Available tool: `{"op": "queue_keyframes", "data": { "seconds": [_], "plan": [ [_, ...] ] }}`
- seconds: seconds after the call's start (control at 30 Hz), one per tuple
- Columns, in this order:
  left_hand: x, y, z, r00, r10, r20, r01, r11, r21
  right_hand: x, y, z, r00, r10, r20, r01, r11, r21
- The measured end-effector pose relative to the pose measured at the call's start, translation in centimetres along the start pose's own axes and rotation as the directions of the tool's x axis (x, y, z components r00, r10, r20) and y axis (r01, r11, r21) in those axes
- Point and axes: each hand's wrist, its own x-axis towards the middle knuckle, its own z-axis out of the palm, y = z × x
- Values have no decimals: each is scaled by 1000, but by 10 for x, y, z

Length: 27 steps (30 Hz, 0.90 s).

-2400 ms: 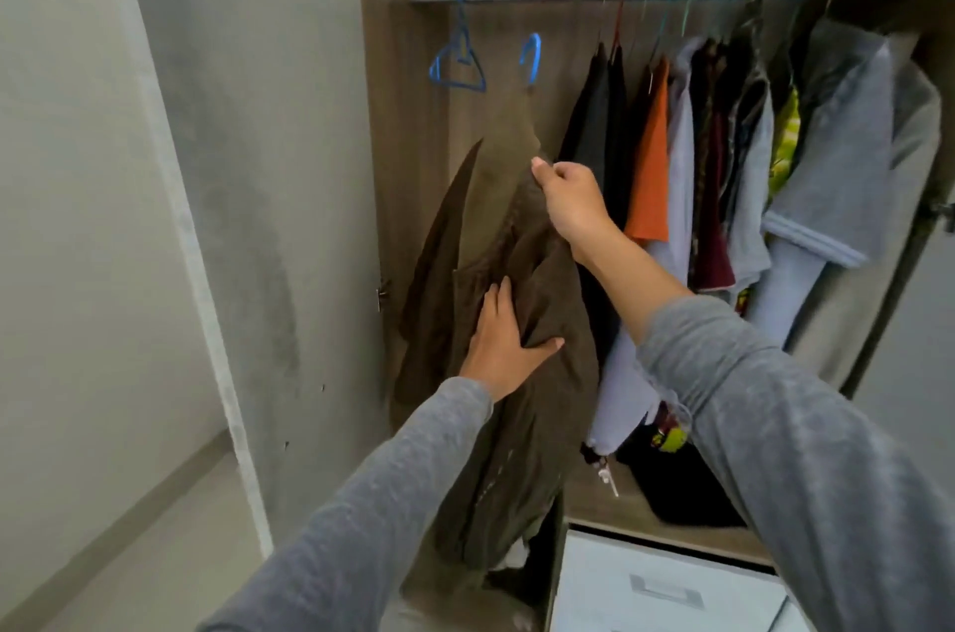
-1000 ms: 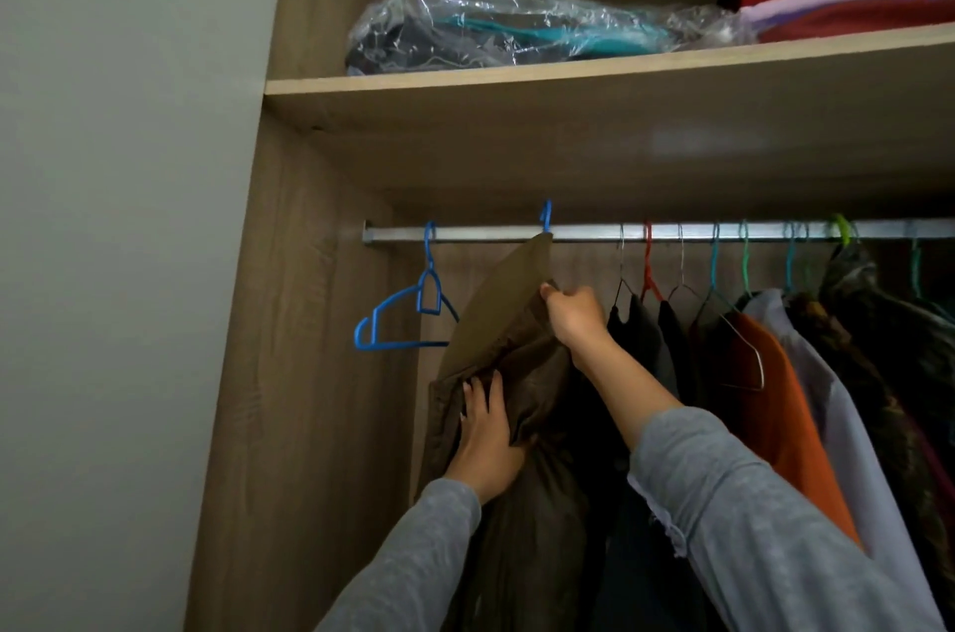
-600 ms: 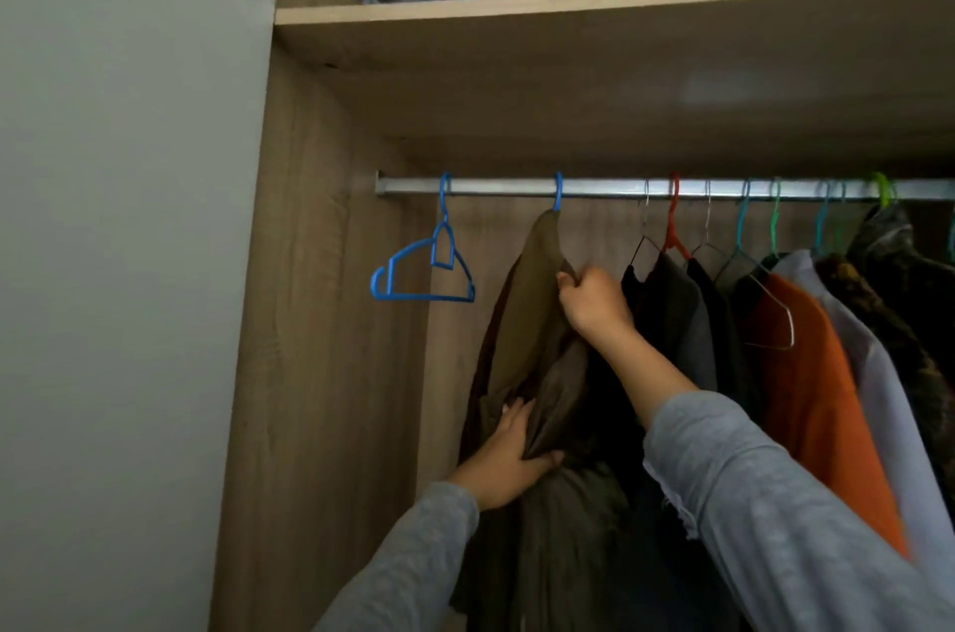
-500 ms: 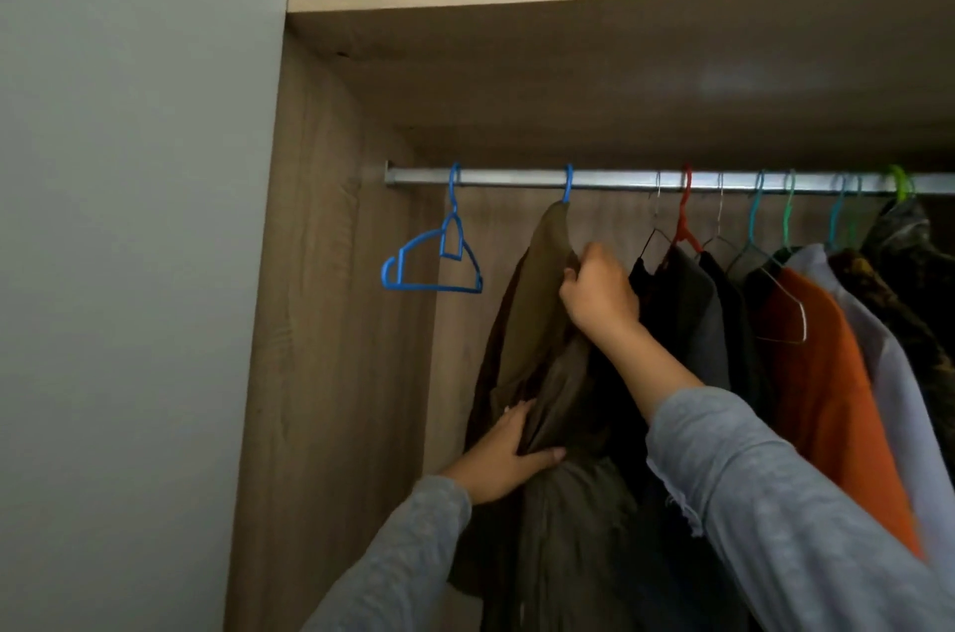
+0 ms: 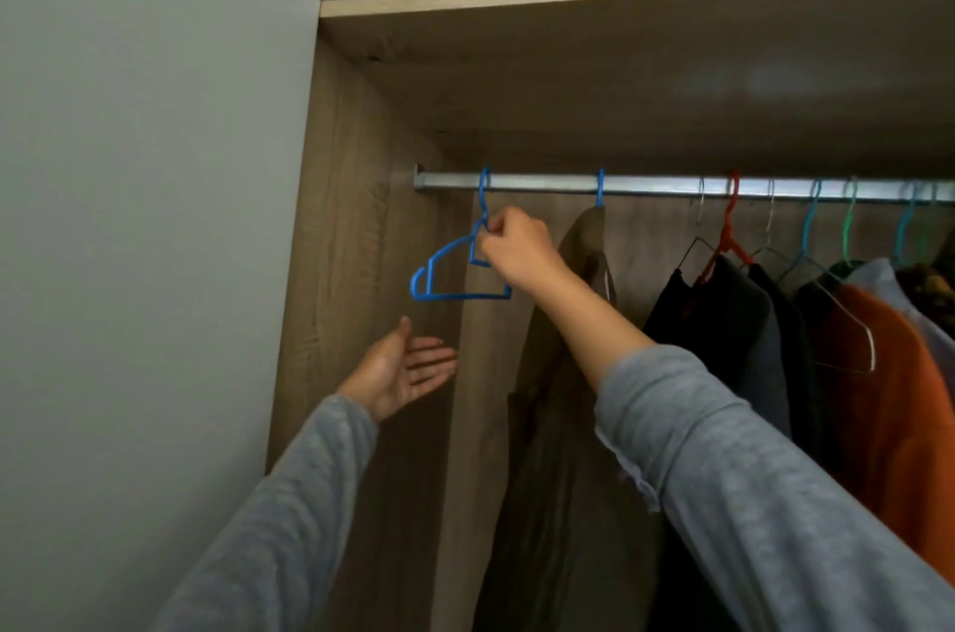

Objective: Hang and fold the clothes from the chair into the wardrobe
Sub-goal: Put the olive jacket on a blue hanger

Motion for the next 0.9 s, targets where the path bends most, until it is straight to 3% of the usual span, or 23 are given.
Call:
{"op": "queue_keyframes", "data": {
  "seconds": [0.07, 0.17, 0.3, 0.4, 0.57, 0.9],
  "plan": [
    [0, 18, 6, 999, -40, -4, 40, 994, -103, 18, -10, 17, 989, 143, 31, -146, 976, 159],
    [2, 34, 10, 998, -50, 31, 56, 979, -195, 35, -19, 42, 932, 328, 155, -363, 847, 389],
    [11, 47, 11, 998, -32, 46, 43, 963, -266, 46, -25, 68, 880, 404, 250, -475, 735, 484],
    [14, 56, 10, 998, 16, 53, 0, 954, -299, 58, -22, 80, 900, 357, 249, -434, 694, 575],
    [17, 66, 15, 992, 116, 41, -105, 973, -206, 65, -22, 81, 926, 314, 211, -372, 645, 668],
    [34, 66, 25, 981, 186, -59, -193, 971, -144, 48, -19, 57, 941, 282, 187, -333, 680, 653]
  ]
}}
